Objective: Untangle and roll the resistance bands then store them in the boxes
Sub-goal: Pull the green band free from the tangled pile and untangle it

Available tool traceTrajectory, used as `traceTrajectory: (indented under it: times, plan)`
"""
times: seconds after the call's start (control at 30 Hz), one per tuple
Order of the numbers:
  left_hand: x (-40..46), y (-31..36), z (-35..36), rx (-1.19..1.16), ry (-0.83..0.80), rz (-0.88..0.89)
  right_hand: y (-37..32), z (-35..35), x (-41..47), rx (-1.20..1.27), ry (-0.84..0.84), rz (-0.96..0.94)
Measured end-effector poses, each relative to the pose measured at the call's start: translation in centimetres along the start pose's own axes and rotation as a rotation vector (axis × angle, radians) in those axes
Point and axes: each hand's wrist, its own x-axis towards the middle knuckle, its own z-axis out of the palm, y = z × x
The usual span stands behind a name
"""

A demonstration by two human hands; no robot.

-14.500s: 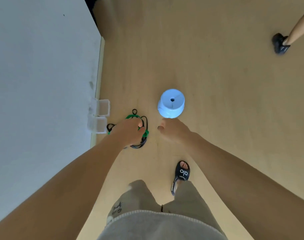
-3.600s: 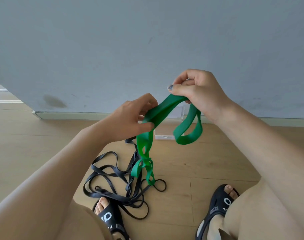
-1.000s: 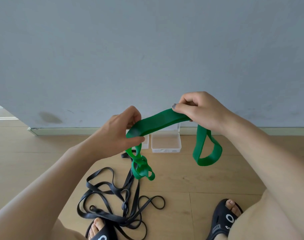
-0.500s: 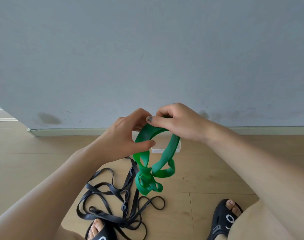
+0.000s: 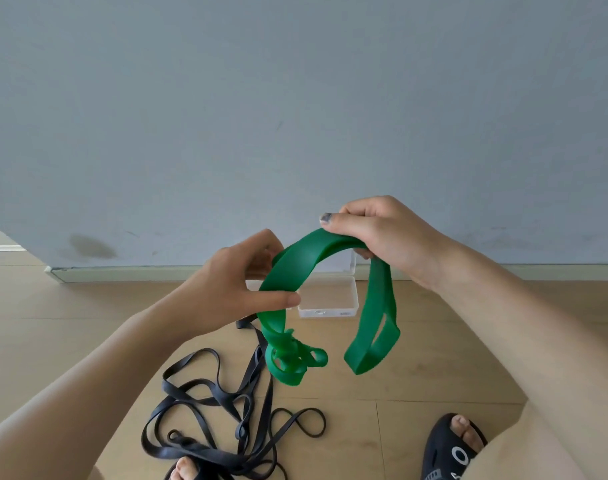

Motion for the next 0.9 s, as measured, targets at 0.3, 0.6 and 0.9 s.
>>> traceTrajectory:
  times: [0.3,0.6,0.9]
  plan:
    - [0.0,0.1,-0.4,-0.090,0.055,0.018,0.5,-0.9,0.3,-0.039,-0.026,0.035]
    - [-0.2,0.0,0.2,-0.036,-0.031,0.049,0.8,1.3,0.4,-0.140,-0.235,-0.070]
    - [-0.2,0.6,-0.4,0.009,0.073,0.091,1.5,0.8,1.0,-0.006,-0.132,-0.079]
